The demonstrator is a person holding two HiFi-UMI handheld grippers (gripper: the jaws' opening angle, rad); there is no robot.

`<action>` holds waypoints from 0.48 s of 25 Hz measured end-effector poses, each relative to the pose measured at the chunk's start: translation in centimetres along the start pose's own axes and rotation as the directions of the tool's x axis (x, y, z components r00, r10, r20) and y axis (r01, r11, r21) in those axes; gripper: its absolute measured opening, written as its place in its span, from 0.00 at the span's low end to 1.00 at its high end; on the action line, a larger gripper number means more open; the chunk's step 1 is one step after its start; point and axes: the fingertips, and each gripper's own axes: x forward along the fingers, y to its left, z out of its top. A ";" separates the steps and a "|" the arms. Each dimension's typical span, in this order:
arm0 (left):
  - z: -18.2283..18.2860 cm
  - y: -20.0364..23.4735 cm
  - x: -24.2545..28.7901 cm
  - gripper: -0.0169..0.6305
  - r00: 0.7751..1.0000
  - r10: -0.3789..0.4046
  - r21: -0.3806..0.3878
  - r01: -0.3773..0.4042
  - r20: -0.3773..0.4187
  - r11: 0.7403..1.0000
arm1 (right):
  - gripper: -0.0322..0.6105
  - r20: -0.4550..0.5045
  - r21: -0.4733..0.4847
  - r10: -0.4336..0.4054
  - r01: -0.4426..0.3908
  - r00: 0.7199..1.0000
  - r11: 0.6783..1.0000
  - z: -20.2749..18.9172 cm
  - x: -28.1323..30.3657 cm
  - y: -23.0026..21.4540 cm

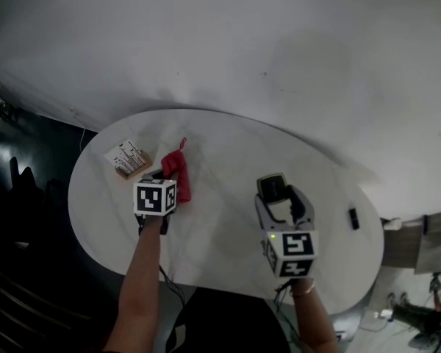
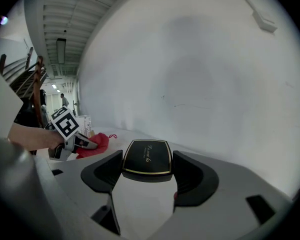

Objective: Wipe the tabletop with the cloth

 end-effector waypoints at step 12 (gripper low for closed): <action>4.3 -2.3 -6.3 0.12 0.964 -0.027 -0.009 0.031 0.265 0.999 | 0.52 0.028 -0.026 0.030 -0.029 0.999 0.999 1.4 1.6 1.6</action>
